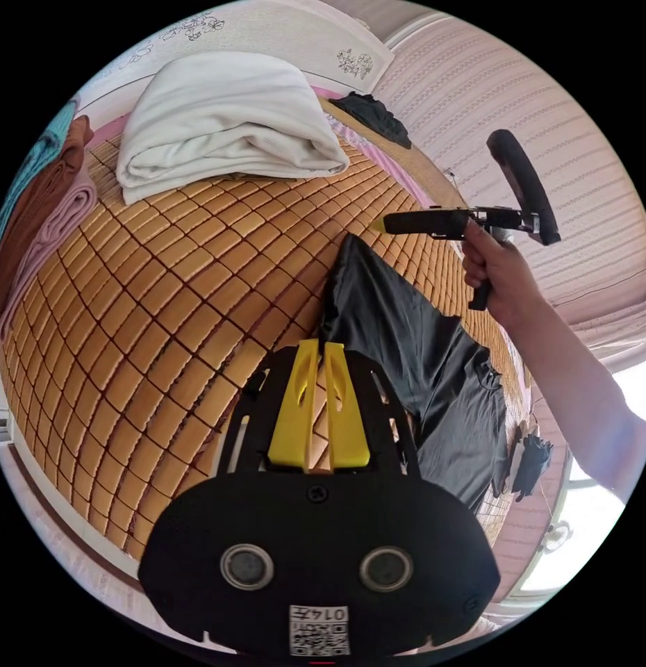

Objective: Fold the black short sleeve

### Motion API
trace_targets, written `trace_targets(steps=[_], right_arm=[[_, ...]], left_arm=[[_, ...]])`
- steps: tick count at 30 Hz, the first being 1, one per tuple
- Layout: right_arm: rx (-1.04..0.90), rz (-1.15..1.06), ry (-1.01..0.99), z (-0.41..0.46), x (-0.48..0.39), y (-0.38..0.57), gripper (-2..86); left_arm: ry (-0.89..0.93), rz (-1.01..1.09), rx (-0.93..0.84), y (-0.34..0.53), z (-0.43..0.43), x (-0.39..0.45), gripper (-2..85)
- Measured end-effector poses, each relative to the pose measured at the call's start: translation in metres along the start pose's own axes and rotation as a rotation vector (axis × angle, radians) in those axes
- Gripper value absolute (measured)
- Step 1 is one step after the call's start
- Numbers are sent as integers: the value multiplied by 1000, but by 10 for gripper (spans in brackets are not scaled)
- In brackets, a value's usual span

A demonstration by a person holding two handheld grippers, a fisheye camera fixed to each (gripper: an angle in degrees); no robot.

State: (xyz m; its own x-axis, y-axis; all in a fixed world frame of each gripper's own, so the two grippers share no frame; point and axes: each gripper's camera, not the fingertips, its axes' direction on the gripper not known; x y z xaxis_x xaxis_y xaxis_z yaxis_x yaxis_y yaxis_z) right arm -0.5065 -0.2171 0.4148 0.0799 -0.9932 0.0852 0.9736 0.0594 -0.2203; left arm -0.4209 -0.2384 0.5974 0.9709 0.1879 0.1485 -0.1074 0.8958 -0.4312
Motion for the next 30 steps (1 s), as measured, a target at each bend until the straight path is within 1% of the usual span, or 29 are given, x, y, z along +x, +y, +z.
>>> trace_targets(steps=[2,5,8,11,15,17,20,22,24,25,27,30], right_arm=[[110,29,23,-27,2,19,8],[162,100,72,-48,10,56,13],[137,168,64,-49,11,93,18],[118,181,1,-39,0,112,28],[80,111,-54,-19,-27,100,47],[57,55,-31,-8,-49,82,56],[35,48,-20,3,-64,56,74],[40,65,-13,8,-69,44,85],[-7,75,30,21,-74,35,89],[-48,76,47,31,-76,32,77],[-27,93,126,30,-78,35,51],[-10,99,113,26,-75,49,20]], left_arm=[[12,-5,9,7,-1,0,-8],[29,-26,6,18,1,-3,-1],[47,-53,10,26,0,-7,21],[10,-51,22,32,-9,-4,23],[-66,-35,58,38,-26,6,21],[-44,-20,80,37,-31,10,34],[-9,9,92,29,-28,22,62],[-21,12,73,21,-22,27,70],[-40,29,29,13,-12,33,60],[-52,33,17,11,-9,34,55],[-64,62,22,10,-9,39,22],[-73,66,19,4,-13,45,-3]])
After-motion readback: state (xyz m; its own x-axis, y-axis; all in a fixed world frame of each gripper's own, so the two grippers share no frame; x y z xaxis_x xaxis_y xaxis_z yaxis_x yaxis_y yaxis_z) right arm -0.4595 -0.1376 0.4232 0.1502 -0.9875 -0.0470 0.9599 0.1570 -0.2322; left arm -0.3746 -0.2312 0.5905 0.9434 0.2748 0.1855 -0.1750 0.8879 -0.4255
